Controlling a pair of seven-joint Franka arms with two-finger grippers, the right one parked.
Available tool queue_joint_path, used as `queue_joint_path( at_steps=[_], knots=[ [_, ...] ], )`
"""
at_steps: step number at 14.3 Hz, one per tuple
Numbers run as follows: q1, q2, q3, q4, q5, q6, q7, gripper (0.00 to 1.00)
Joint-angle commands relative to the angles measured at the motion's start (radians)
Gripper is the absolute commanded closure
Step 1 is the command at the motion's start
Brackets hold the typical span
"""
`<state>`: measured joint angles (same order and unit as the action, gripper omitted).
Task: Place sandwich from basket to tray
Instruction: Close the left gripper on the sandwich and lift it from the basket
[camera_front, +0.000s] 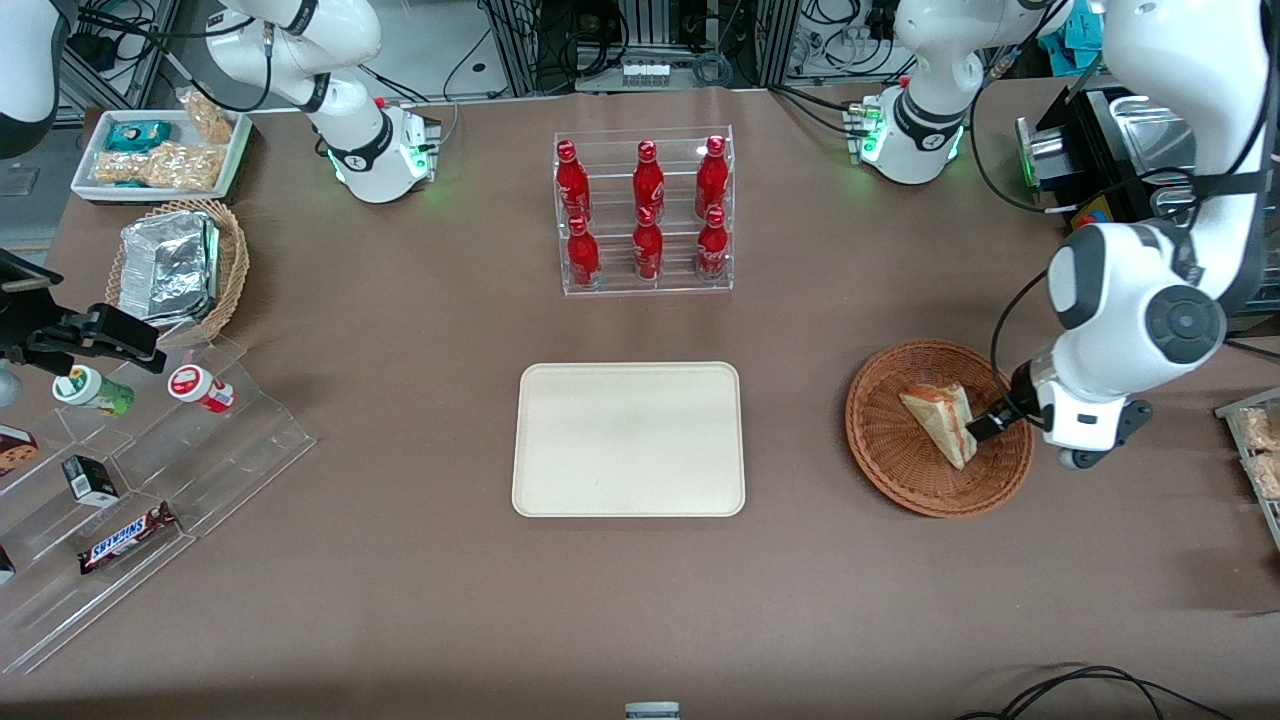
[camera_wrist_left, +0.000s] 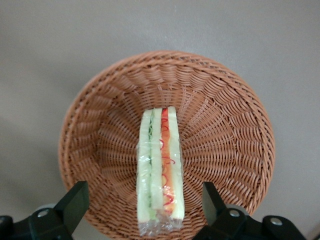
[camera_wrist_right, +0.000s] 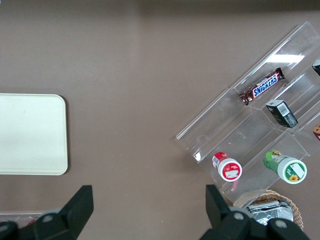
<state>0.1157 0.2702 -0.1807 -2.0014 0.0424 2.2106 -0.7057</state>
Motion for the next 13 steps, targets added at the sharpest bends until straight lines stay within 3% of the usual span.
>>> queue_joint_path(
  at_steps=[1,11,12,13],
  knots=[
    [-0.037,0.012,0.000,-0.065,-0.001,0.110,-0.066,0.00],
    [-0.044,0.049,0.001,-0.146,0.013,0.173,-0.109,0.00],
    [-0.044,0.056,0.001,-0.143,0.013,0.173,-0.110,0.18],
    [-0.042,0.058,0.001,-0.140,0.013,0.169,-0.109,0.52]
  ],
)
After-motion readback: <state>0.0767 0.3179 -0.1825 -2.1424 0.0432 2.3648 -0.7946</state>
